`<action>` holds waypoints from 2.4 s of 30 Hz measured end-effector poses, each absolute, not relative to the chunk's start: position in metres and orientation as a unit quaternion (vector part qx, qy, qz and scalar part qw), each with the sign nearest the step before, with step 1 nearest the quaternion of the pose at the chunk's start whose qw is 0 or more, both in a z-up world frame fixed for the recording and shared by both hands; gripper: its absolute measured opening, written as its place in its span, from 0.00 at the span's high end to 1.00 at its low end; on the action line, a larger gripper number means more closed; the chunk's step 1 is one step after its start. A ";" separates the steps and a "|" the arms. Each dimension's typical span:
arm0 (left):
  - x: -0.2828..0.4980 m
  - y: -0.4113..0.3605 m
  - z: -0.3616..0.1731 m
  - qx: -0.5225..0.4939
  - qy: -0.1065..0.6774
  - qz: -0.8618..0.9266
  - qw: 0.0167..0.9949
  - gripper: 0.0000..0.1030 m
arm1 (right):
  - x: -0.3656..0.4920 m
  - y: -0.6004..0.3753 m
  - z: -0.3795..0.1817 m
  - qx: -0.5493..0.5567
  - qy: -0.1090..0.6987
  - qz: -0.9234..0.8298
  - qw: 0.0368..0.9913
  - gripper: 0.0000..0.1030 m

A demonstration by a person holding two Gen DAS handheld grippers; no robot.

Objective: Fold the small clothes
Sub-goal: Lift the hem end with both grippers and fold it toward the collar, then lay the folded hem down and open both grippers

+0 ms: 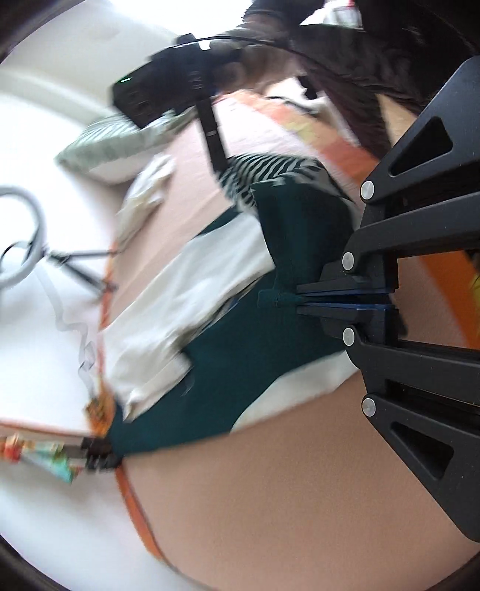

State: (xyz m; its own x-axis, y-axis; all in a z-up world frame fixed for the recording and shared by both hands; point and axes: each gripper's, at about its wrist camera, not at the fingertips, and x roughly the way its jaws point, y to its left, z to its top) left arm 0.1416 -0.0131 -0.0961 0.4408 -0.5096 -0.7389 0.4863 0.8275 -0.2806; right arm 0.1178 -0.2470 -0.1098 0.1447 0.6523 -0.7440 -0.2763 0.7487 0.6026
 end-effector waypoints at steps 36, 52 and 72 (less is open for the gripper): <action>0.199 -0.018 -0.129 -0.015 0.427 -0.216 0.878 0.97 | 0.167 -0.215 -0.118 0.073 0.533 0.294 0.790 1.00; 0.180 0.003 -0.095 -0.047 0.412 -0.208 0.886 0.80 | 0.141 -0.221 -0.103 0.017 0.516 0.264 0.815 0.63; 0.175 0.016 -0.116 0.009 0.465 -0.153 0.872 0.80 | 0.093 -0.214 -0.117 -0.025 0.548 0.247 0.799 0.66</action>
